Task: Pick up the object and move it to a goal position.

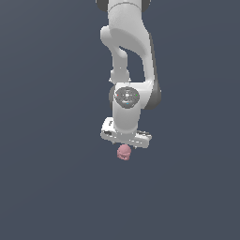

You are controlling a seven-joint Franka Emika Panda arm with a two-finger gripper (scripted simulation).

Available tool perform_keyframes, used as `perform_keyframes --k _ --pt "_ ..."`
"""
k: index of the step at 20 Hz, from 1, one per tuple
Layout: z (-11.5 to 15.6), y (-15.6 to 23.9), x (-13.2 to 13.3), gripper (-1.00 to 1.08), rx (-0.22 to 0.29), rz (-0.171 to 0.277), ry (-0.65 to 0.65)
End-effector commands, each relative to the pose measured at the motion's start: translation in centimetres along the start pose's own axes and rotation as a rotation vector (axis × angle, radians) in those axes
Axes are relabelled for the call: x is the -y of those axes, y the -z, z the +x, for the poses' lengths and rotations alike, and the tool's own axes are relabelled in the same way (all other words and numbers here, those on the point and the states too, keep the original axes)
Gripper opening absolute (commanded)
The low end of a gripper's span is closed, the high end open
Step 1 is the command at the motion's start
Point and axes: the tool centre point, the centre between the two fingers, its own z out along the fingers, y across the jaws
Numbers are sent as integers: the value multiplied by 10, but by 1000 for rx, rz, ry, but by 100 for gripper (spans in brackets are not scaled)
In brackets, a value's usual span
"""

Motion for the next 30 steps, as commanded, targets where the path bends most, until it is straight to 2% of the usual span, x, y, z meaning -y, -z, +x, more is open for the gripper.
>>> perform_keyframes --k 1,9,18,24,25,30 --pt "3 -7 2 100 0 -1 -19" --pt "3 -13 2 100 1 -2 -25" --pt "2 -53 2 100 0 -2 -28" --pt "4 -60 2 100 0 -2 -29" --pt "4 -60 2 -100 0 -2 -29" --pt "4 -60 2 -100 0 -2 -29"
